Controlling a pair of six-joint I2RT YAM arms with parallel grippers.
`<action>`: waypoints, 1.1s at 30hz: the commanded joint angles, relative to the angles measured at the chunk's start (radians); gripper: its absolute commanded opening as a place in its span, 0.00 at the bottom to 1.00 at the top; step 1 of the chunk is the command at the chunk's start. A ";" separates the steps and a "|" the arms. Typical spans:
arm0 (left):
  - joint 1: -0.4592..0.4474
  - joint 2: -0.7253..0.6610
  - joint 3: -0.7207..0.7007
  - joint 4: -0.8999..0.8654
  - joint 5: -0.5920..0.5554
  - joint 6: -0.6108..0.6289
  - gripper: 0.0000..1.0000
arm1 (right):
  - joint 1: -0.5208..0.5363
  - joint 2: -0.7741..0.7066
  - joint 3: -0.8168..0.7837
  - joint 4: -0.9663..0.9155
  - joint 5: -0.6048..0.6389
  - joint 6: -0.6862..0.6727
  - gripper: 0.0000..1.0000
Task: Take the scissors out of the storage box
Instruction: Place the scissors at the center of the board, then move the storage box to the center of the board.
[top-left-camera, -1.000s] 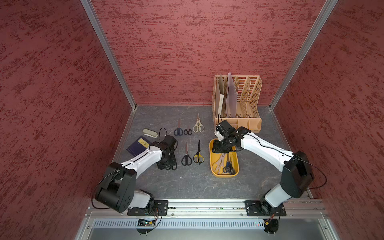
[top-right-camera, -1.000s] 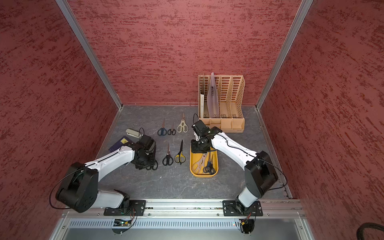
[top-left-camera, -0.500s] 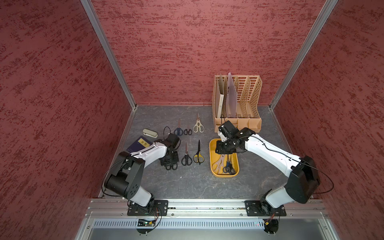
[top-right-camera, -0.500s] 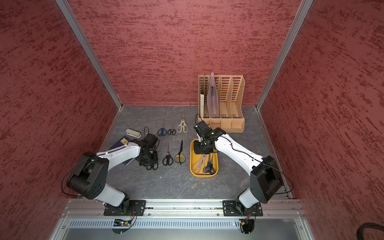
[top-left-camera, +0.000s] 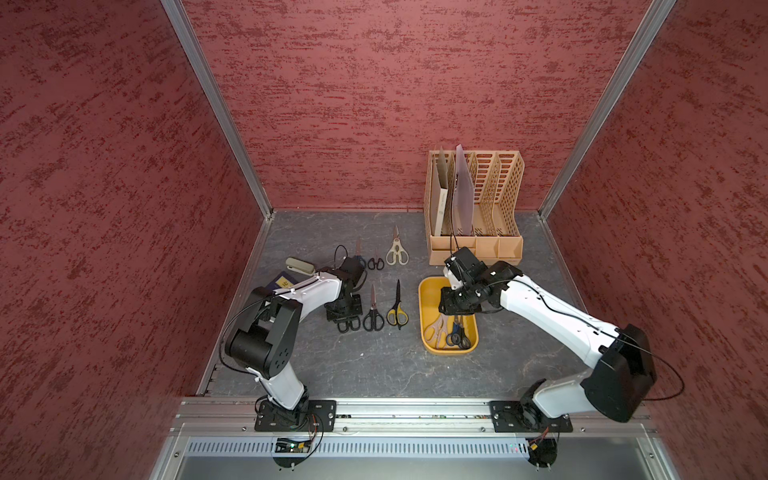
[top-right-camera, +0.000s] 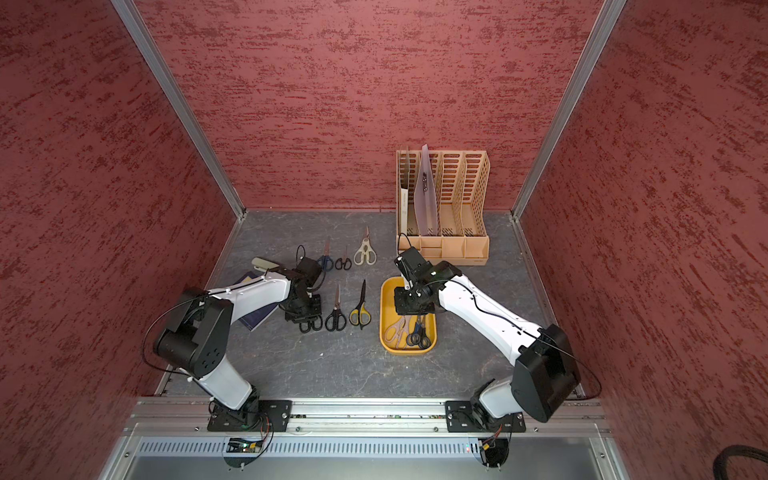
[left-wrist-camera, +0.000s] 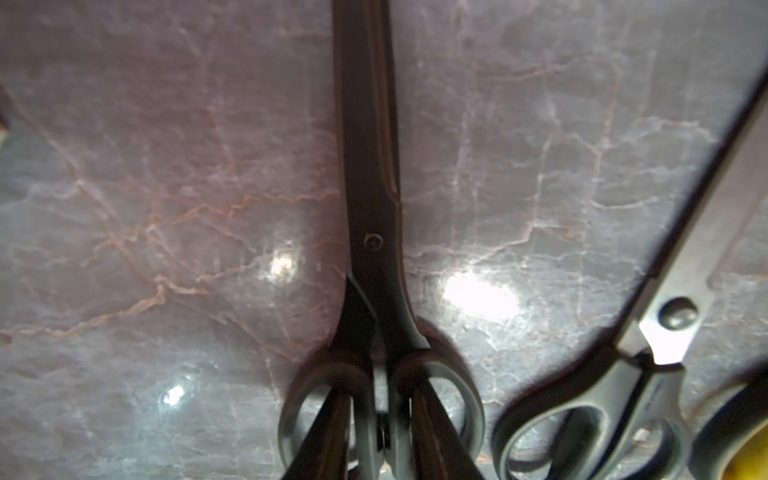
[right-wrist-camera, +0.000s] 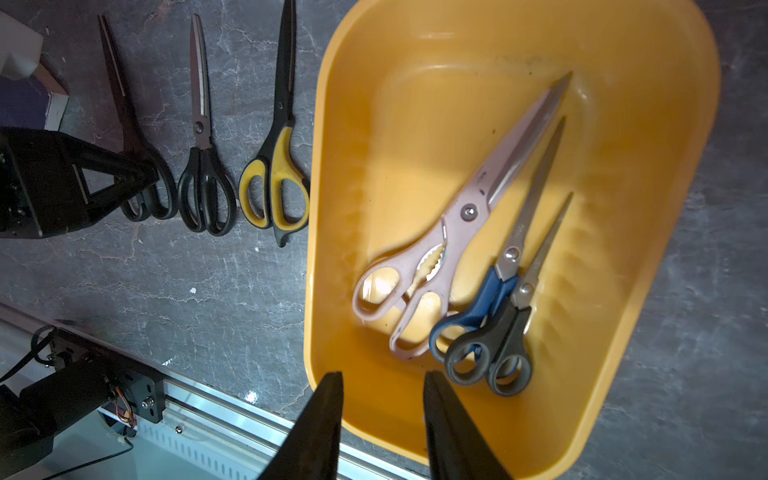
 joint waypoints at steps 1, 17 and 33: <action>-0.005 0.029 0.001 0.074 -0.012 0.034 0.40 | -0.004 -0.020 -0.016 0.009 0.007 0.040 0.39; 0.006 -0.313 0.142 -0.179 -0.030 -0.019 0.61 | 0.059 0.247 0.144 0.104 0.004 0.085 0.48; 0.004 -0.541 0.014 -0.074 0.101 -0.185 0.62 | 0.089 0.419 0.237 0.060 0.132 0.095 0.21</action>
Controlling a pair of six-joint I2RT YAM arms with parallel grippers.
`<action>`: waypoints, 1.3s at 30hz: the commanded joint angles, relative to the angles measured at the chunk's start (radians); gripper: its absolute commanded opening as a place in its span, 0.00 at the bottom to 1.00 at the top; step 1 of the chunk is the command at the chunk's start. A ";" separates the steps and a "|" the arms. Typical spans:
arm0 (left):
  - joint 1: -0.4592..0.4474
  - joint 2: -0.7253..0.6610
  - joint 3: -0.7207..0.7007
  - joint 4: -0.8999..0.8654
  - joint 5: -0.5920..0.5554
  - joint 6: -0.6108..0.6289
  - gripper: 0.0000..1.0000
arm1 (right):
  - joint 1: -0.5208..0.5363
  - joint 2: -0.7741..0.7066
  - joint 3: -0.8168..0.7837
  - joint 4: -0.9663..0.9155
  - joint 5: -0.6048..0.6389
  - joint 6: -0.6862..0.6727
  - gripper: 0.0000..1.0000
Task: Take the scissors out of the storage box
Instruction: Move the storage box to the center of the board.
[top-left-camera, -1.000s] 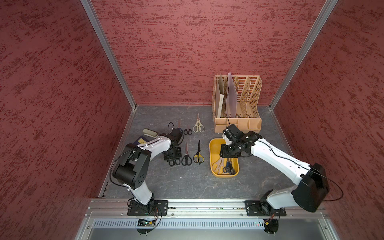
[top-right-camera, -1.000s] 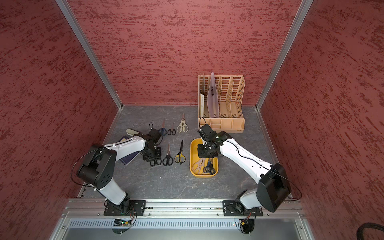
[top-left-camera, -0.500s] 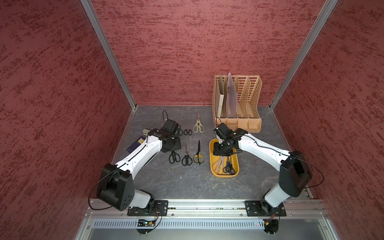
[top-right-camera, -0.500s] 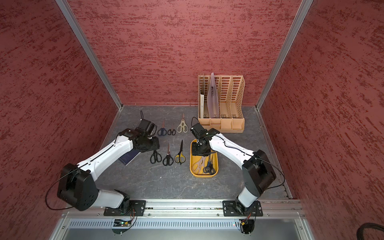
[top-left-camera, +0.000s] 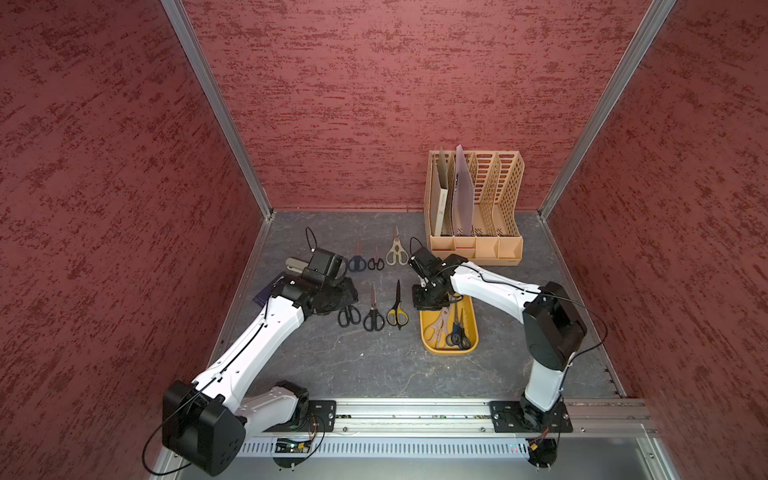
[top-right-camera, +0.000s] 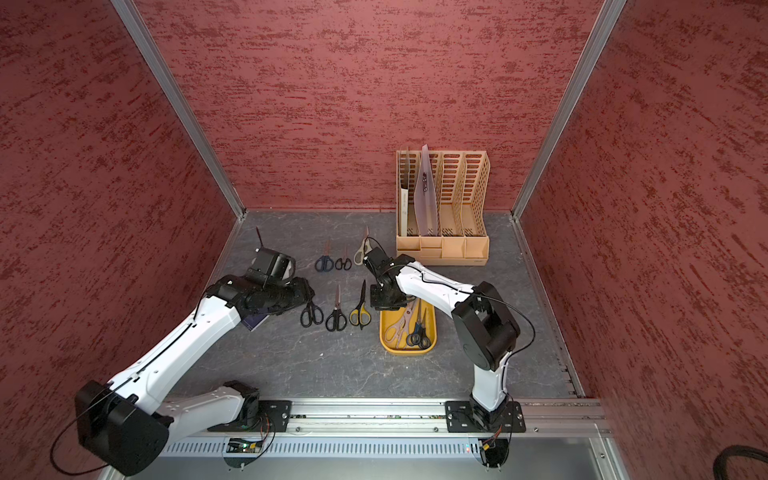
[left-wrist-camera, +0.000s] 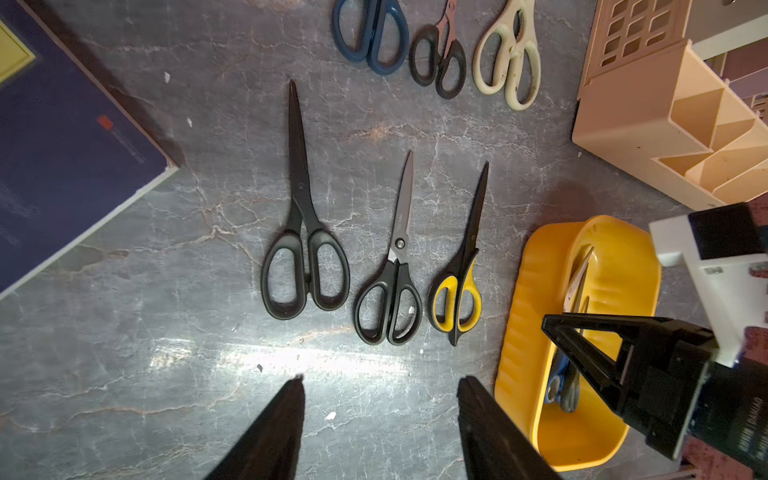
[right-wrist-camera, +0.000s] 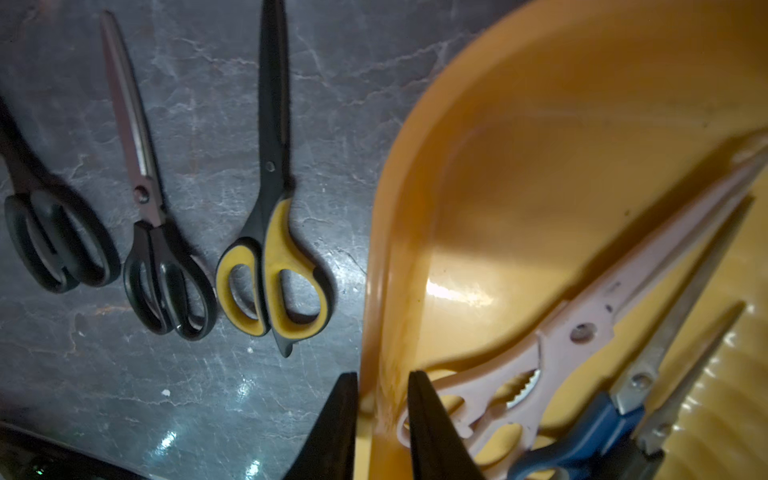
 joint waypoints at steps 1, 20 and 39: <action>0.002 -0.019 -0.015 0.027 0.027 -0.025 0.62 | 0.005 0.005 0.024 -0.030 0.092 -0.004 0.17; -0.034 0.035 0.032 0.067 0.085 -0.044 0.62 | -0.195 -0.202 -0.213 -0.092 0.288 -0.283 0.00; -0.080 0.166 0.112 0.122 0.122 -0.044 0.62 | -0.370 -0.355 -0.197 -0.188 0.222 -0.113 0.37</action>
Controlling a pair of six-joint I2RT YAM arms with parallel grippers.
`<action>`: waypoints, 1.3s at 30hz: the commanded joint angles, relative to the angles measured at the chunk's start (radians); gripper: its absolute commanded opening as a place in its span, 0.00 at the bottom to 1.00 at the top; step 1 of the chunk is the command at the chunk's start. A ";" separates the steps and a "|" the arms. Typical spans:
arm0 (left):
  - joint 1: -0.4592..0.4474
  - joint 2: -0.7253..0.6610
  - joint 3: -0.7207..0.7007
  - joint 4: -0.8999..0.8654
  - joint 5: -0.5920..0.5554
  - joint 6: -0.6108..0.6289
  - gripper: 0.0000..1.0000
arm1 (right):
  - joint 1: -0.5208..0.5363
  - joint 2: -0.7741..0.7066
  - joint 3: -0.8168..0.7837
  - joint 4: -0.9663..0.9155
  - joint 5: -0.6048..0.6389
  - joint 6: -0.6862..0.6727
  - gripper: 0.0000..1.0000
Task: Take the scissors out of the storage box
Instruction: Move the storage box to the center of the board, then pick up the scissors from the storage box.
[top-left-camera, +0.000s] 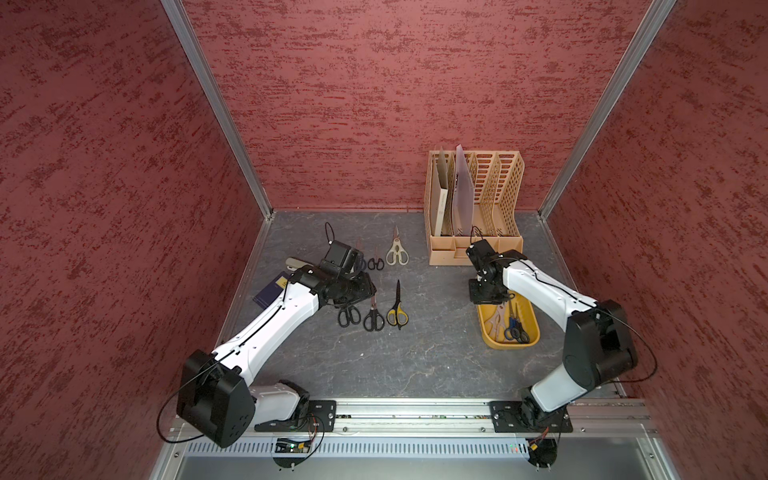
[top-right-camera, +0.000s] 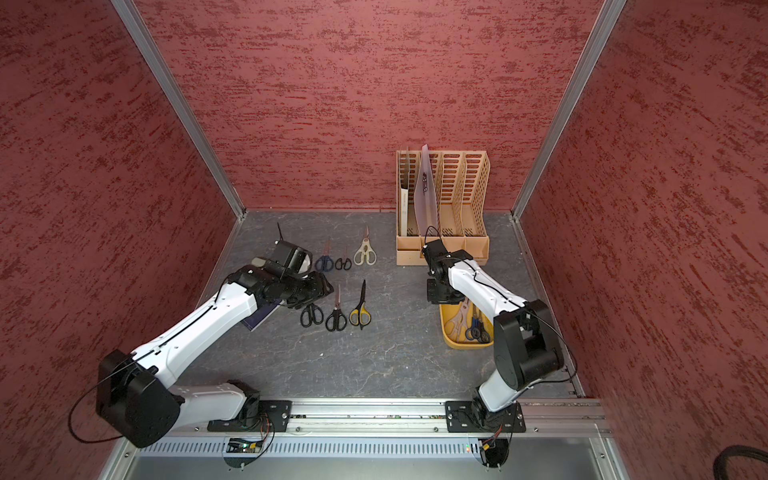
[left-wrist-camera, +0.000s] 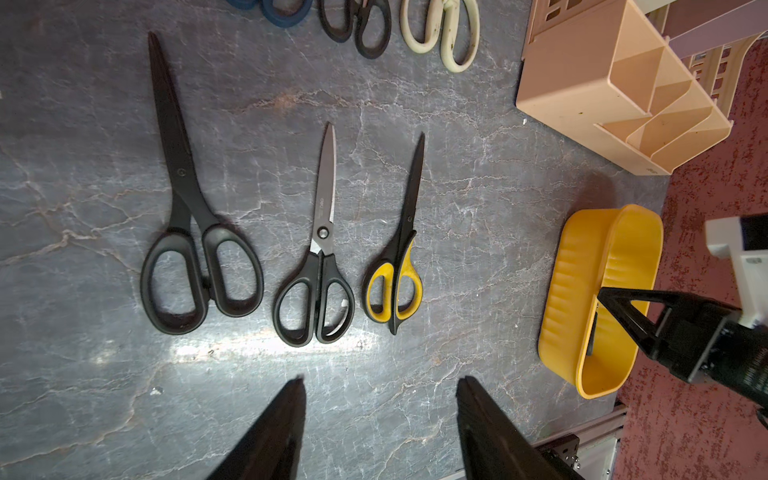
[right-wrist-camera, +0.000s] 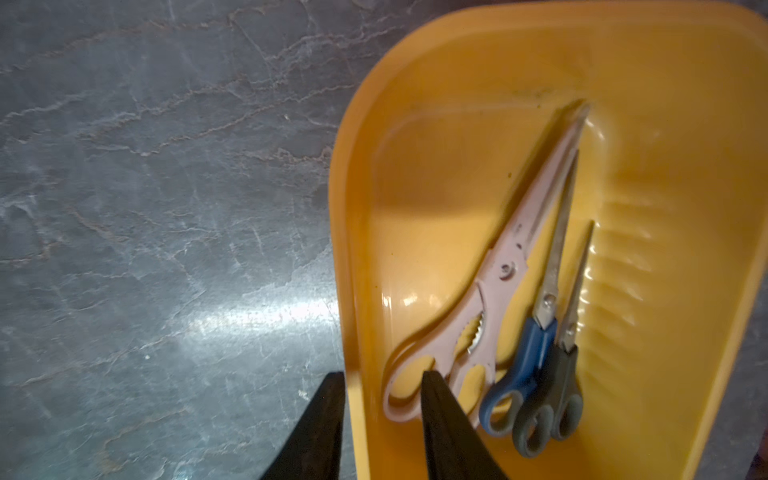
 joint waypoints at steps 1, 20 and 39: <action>-0.005 0.021 0.031 0.044 0.015 0.000 0.62 | -0.013 -0.075 0.011 -0.071 -0.027 0.133 0.35; -0.005 0.141 0.090 0.067 0.032 -0.011 0.61 | -0.091 -0.059 -0.201 0.051 -0.225 0.399 0.30; 0.032 0.234 0.235 -0.062 0.033 -0.017 0.61 | -0.091 0.074 -0.161 0.091 -0.177 0.484 0.32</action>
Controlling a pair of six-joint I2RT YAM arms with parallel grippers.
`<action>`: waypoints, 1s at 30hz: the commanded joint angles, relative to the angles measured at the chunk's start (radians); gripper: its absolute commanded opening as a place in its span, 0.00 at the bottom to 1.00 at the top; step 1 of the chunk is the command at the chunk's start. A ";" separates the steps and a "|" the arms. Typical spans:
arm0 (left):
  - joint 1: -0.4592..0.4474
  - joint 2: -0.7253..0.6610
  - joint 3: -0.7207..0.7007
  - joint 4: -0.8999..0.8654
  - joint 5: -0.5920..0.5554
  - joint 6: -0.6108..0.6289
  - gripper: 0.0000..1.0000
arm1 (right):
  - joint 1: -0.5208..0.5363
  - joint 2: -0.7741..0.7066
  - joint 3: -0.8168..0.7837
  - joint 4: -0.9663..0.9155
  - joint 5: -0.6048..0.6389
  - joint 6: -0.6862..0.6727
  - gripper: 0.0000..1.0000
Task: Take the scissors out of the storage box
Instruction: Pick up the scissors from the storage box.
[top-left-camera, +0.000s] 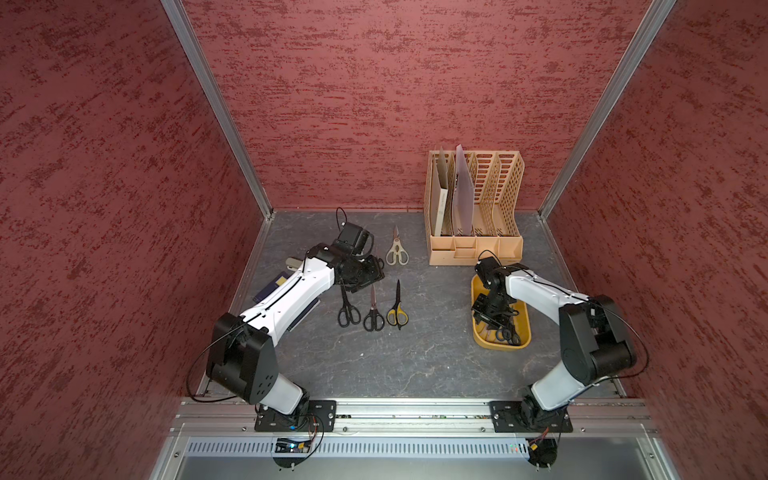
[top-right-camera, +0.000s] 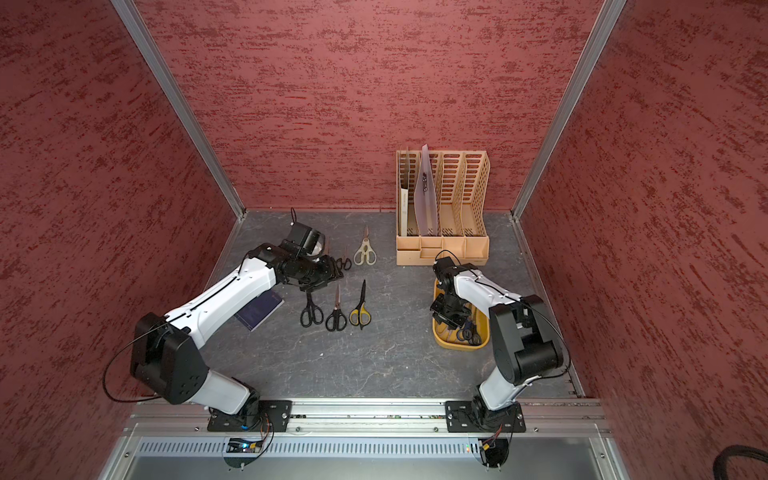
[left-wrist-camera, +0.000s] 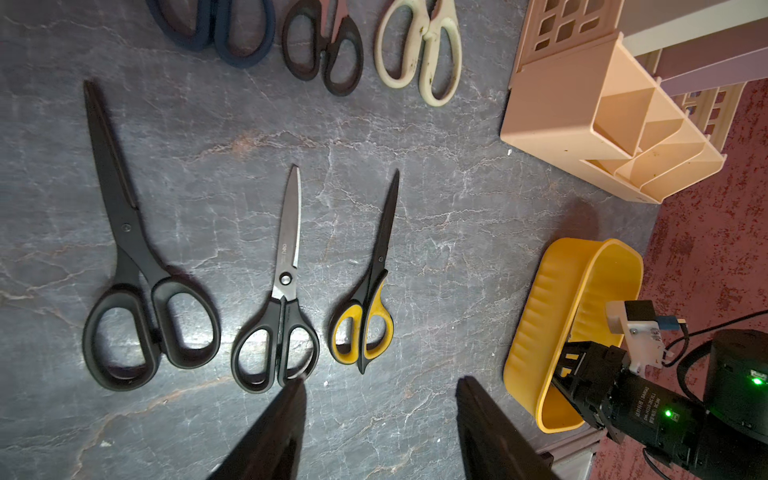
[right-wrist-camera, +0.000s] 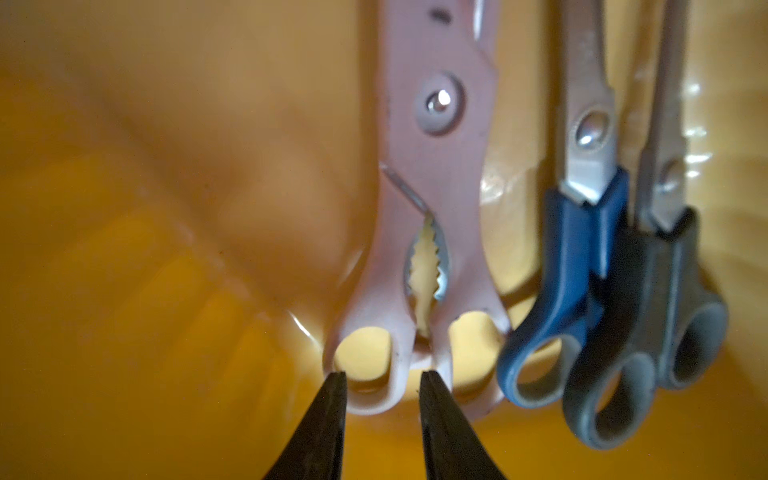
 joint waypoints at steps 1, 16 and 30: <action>0.014 0.027 0.037 -0.021 0.012 -0.001 0.61 | -0.005 0.011 0.024 0.045 0.054 0.016 0.29; 0.041 0.119 0.137 -0.041 0.066 0.058 0.61 | -0.004 -0.027 0.070 0.064 0.002 0.015 0.30; 0.071 0.082 0.082 -0.032 0.074 0.070 0.61 | -0.002 -0.060 -0.090 0.125 -0.023 0.219 0.31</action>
